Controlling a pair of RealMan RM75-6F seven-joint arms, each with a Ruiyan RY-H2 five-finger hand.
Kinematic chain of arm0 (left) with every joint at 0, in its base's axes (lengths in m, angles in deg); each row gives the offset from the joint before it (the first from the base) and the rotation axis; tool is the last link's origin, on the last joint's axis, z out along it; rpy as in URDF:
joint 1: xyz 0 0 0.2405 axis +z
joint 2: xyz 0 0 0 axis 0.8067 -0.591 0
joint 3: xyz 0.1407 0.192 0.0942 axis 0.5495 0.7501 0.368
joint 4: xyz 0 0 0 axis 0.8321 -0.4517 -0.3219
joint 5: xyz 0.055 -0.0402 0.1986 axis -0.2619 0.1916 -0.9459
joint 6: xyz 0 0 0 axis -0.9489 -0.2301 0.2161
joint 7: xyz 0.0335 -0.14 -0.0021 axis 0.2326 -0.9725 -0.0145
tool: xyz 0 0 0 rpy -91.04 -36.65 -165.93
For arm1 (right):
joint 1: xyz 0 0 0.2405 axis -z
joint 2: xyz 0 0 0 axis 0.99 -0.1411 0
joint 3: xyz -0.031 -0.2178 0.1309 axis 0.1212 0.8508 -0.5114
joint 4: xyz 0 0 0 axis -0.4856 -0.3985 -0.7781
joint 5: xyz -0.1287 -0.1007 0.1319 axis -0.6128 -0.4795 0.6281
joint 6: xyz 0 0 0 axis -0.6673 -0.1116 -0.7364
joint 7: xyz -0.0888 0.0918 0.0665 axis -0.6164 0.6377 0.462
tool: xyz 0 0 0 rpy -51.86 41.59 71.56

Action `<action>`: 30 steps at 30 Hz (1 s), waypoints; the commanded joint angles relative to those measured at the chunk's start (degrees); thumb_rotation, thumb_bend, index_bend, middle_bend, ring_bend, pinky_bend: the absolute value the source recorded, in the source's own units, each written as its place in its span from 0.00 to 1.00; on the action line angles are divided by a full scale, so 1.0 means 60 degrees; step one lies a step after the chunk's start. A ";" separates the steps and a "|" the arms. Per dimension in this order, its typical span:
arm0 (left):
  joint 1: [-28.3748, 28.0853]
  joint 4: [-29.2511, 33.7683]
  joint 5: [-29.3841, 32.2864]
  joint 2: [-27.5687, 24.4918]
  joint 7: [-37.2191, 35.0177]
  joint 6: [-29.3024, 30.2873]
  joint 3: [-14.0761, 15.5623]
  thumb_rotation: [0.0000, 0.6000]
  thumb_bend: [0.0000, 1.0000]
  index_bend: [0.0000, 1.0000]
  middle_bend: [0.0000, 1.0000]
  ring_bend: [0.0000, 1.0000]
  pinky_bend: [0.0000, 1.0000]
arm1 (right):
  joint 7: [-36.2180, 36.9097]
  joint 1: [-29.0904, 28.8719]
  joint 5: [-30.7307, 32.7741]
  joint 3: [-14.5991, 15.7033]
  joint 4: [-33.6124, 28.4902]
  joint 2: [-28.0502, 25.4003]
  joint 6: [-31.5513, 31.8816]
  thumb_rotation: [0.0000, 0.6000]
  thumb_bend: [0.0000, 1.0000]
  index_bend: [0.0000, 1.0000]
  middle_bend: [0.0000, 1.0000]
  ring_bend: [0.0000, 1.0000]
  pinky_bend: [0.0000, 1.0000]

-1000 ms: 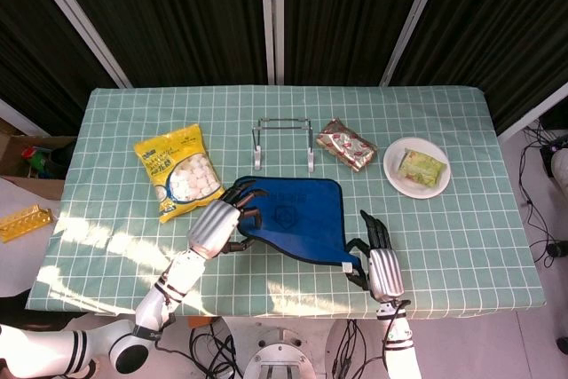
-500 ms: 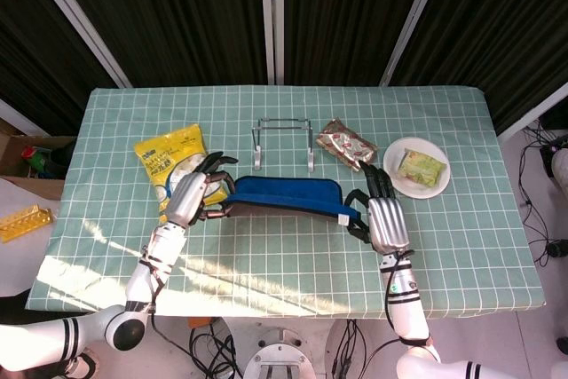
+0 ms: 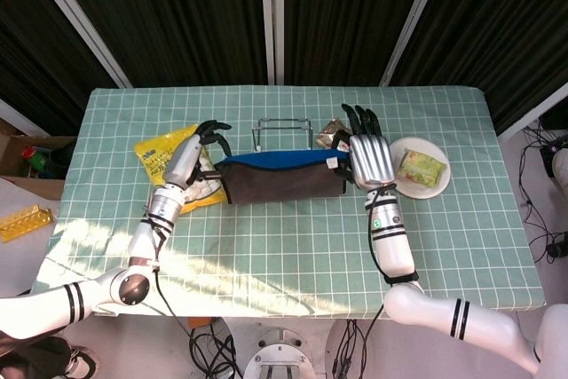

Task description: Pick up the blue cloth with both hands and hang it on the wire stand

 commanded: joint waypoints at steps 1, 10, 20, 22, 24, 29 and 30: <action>-0.0487 -0.0318 0.0606 -0.0227 0.0315 -0.0412 -0.0343 1.00 0.49 0.85 0.20 0.07 0.17 | -0.0159 -0.0598 0.0582 -0.0292 0.0452 -0.0159 -0.0163 1.00 0.54 1.00 0.10 0.00 0.00; -0.1757 -0.1356 0.2165 -0.0387 0.0802 -0.1012 -0.1069 1.00 0.49 0.85 0.20 0.07 0.17 | -0.0172 -0.2087 0.1567 -0.0552 0.1867 -0.0150 -0.0284 1.00 0.53 1.00 0.10 0.00 0.00; -0.2706 -0.2717 0.3720 -0.0342 0.0634 -0.1777 -0.1447 1.00 0.49 0.85 0.20 0.07 0.17 | 0.0163 -0.3595 0.2378 -0.0779 0.3790 -0.0004 -0.0654 1.00 0.52 1.00 0.10 0.00 0.00; -0.2884 -0.3108 0.4001 -0.0297 0.0632 -0.1930 -0.1444 1.00 0.49 0.85 0.20 0.07 0.17 | 0.0292 -0.3928 0.2561 -0.0802 0.4332 0.0115 -0.0812 1.00 0.52 1.00 0.11 0.00 0.00; -0.3045 -0.3488 0.4266 -0.0245 0.0666 -0.2083 -0.1412 1.00 0.49 0.85 0.20 0.07 0.17 | 0.0432 -0.4220 0.2728 -0.0822 0.4874 0.0288 -0.0923 1.00 0.52 1.00 0.11 0.00 0.00; -0.3562 -0.4655 0.5869 -0.0263 0.1054 -0.3392 -0.1010 1.00 0.46 0.47 0.14 0.08 0.16 | 0.0127 -0.5124 0.4428 -0.1018 0.6764 0.1015 -0.1582 1.00 0.41 0.40 0.03 0.00 0.00; -0.3647 -0.4883 0.6171 -0.0238 0.1026 -0.3547 -0.0988 1.00 0.42 0.24 0.08 0.08 0.14 | -0.0061 -0.5290 0.4905 -0.1124 0.7066 0.1120 -0.1661 1.00 0.37 0.19 0.01 0.00 0.00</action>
